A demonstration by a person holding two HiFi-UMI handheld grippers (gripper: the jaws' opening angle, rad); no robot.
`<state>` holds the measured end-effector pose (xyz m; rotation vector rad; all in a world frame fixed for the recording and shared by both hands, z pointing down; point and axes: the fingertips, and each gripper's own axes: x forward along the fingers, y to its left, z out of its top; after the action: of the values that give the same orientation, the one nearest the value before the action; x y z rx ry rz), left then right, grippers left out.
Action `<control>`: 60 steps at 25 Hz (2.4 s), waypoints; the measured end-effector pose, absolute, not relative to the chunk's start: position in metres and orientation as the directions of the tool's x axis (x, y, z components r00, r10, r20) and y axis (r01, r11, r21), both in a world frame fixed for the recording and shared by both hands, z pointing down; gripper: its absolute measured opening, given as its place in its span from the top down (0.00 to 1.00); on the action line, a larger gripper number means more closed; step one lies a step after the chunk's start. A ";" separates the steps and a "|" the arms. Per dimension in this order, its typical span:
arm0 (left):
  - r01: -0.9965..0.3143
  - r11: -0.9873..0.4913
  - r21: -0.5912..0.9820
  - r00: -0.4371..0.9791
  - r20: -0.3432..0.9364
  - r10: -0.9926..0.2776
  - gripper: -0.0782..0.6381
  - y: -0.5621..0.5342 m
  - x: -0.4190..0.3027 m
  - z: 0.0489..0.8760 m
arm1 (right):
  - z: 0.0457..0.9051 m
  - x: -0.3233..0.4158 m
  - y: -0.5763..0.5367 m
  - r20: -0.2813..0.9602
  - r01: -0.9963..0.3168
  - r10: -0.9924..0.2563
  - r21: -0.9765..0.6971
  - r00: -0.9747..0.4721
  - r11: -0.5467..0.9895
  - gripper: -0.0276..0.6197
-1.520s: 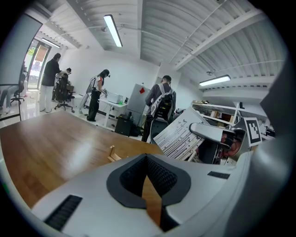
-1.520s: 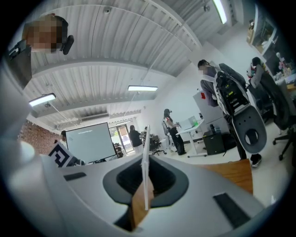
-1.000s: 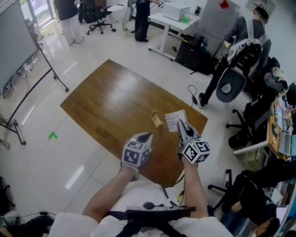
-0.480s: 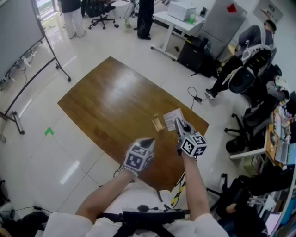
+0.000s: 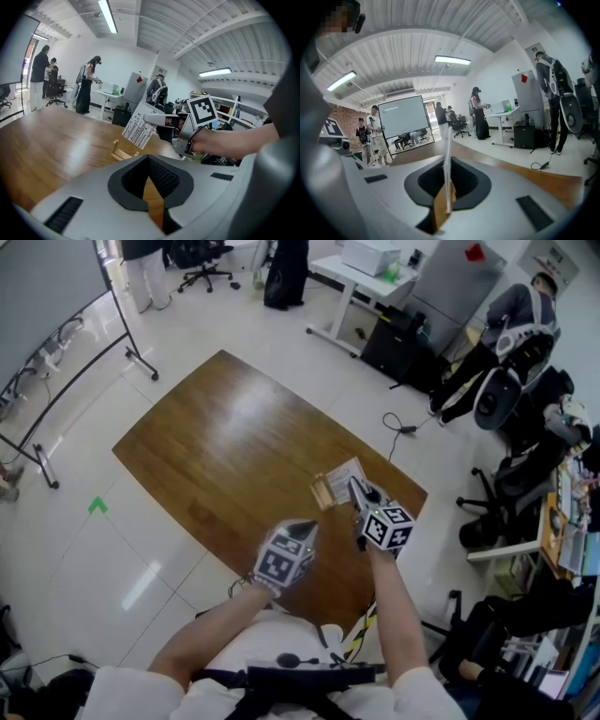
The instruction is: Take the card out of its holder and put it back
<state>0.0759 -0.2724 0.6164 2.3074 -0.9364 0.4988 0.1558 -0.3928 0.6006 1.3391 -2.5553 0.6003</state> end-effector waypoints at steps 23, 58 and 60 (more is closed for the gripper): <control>-0.742 -0.544 0.393 0.662 0.562 -0.496 0.90 -0.277 0.060 0.633 | 0.638 0.143 -0.405 0.400 -0.815 -0.710 -0.268 -0.580 0.514 0.92; -0.756 -0.491 0.433 0.650 0.582 -0.489 0.90 -0.285 0.041 0.651 | 0.690 0.131 -0.405 0.505 -0.838 -0.675 -0.236 -0.538 0.491 0.76; -0.756 -0.490 0.434 0.651 0.579 -0.491 0.90 -0.285 0.039 0.650 | 0.682 0.135 -0.408 0.495 -0.846 -0.690 -0.235 -0.528 0.479 0.62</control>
<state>0.0392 -0.2853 0.6505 2.1873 -0.9634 0.5017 0.1349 -0.4076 0.6817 1.2945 -2.3966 0.6556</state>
